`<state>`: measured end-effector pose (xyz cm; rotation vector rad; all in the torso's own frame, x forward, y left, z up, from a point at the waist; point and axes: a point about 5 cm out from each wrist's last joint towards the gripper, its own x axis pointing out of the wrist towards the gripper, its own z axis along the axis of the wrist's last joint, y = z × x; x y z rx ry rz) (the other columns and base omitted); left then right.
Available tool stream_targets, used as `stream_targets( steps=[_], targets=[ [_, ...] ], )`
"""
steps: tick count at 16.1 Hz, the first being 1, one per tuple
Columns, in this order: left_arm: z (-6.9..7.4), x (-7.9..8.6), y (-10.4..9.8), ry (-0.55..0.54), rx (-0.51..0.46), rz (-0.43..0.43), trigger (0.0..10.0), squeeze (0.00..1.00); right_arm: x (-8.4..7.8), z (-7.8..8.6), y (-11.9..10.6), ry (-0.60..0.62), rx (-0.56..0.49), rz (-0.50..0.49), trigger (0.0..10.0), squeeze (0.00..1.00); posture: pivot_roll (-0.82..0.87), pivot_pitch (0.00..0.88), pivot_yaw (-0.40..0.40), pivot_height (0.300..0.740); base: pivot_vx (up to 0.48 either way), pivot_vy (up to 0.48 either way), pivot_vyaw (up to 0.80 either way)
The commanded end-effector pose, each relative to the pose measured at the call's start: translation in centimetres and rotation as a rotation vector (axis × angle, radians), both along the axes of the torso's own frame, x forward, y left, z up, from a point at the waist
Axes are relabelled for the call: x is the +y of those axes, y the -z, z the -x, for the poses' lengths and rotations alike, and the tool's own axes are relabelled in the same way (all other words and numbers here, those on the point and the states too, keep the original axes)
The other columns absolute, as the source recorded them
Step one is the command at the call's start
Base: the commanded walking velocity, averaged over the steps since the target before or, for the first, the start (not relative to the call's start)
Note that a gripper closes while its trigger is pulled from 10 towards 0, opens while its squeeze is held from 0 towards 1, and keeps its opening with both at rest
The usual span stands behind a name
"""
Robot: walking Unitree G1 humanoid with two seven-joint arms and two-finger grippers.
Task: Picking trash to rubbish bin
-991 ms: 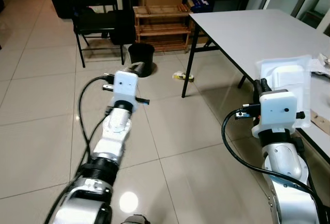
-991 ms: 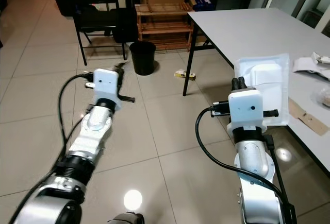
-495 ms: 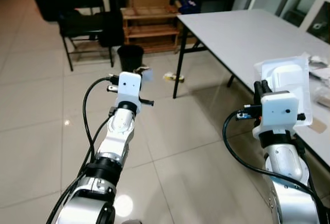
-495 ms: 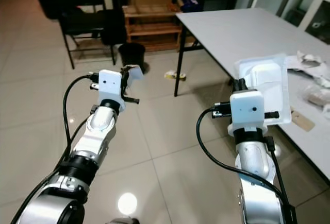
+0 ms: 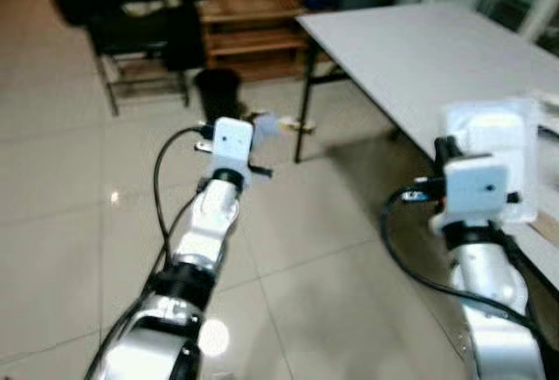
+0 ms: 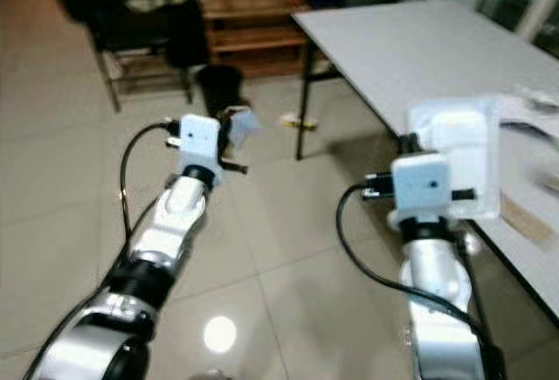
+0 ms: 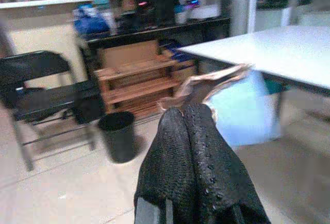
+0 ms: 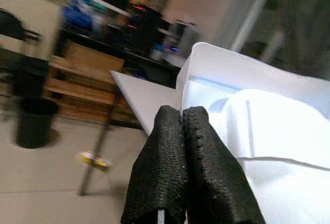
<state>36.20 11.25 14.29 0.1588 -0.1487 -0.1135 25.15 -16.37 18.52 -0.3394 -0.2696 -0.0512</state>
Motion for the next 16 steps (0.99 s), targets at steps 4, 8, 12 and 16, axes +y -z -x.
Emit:
stream_targets(
  steps=[4, 8, 12, 16],
  targets=[
    [-0.10, 0.03, 0.07, -0.005, 0.010, 0.006, 0.0, 0.00, -0.29, 0.23, -0.07, 0.002, -0.006, 0.009, 10.0, 0.00, 0.14, 0.036, -0.032, 0.740, 0.480, 0.000, 0.75],
    [-0.13, 0.07, 0.21, -0.007, 0.017, 0.005, 0.0, 0.00, -0.39, 0.20, -0.14, 0.007, -0.009, 0.008, 10.0, 0.00, 0.13, 0.038, -0.035, 0.740, 0.480, 0.000, 0.40],
    [-0.09, 0.05, 0.34, -0.010, 0.021, 0.005, 0.0, 0.00, -0.33, 0.16, -0.15, -0.002, -0.009, 0.009, 10.0, 0.00, 0.14, 0.038, -0.038, 0.740, 0.480, 0.000, 0.00],
    [-0.12, 0.10, 0.37, -0.011, 0.023, 0.005, 0.0, 0.00, -0.29, 0.09, -0.18, -0.003, -0.009, 0.008, 10.0, 0.00, 0.14, 0.038, -0.039, 0.740, 0.480, 0.000, 0.00]
  ],
)
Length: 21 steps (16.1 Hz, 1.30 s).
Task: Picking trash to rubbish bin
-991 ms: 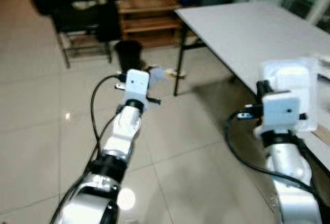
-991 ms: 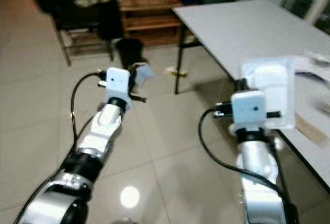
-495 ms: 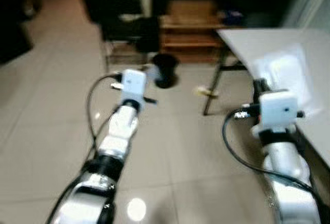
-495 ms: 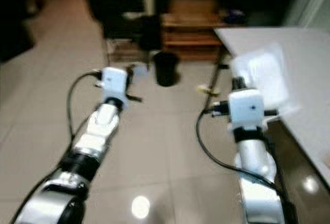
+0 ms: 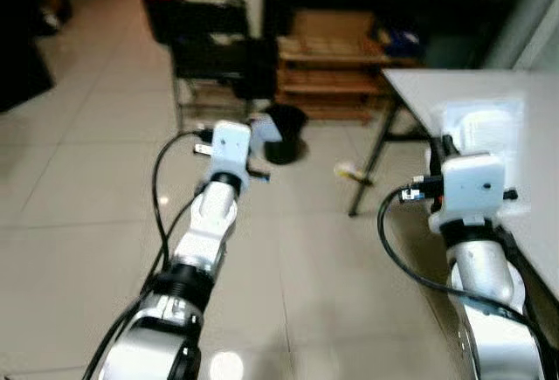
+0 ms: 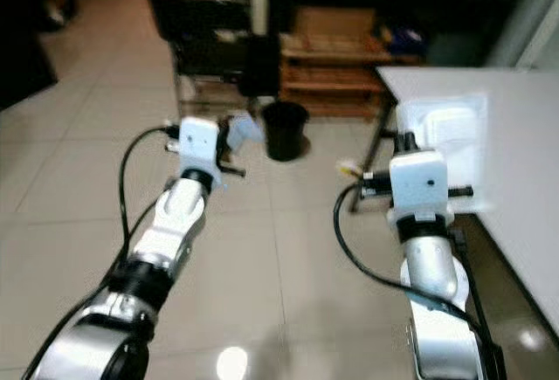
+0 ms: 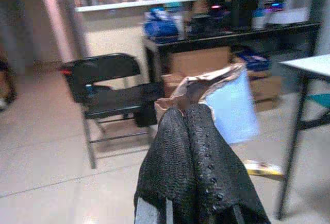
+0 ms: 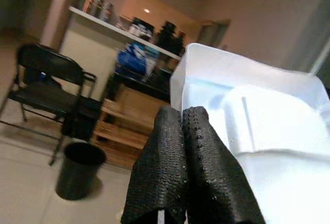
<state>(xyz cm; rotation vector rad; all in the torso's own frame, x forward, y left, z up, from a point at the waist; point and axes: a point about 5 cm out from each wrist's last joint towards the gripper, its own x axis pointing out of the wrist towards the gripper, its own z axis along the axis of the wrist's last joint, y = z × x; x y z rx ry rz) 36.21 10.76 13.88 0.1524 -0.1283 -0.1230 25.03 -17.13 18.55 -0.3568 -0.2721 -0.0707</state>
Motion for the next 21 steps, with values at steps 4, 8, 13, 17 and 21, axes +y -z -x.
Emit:
stream_targets(
  steps=[4, 8, 13, 17, 21],
  targets=[
    [-0.1, 0.5, 0.0, -0.019, 0.005, 0.000, 0.0, 0.00, 0.5, 0.0, -0.1, -0.027, -0.001, -0.007, 10.0, 0.00, 0.14, 0.041, -0.040, 0.740, 0.480, 0.000, 0.00],
    [0.0, 0.6, 0.1, -0.017, 0.009, 0.000, 0.0, 0.00, 0.4, 0.1, 0.1, -0.024, 0.005, -0.007, 10.0, 0.00, 0.13, 0.041, -0.039, 0.740, 0.480, 0.000, 0.00],
    [0.0, 0.7, 0.4, 0.028, 0.022, -0.020, 0.0, 0.00, -2.4, 1.1, 2.0, 0.109, 0.061, -0.098, 10.0, 0.00, 0.13, 0.040, -0.037, 0.740, 0.480, 0.000, 0.00],
    [0.4, 0.8, 0.6, 0.056, 0.027, -0.025, 0.0, 0.00, -3.1, 1.8, 4.8, 0.133, 0.157, -0.135, 10.0, 0.00, 0.14, 0.044, -0.036, 0.740, 0.480, 0.000, 0.00],
    [0.9, 0.3, 1.1, 0.068, 0.037, -0.009, 0.0, 0.00, -2.6, 2.0, 6.5, 0.102, 0.217, -0.143, 10.0, 0.00, 0.15, 0.043, -0.046, 0.740, 0.480, 0.000, 0.00]
  ],
)
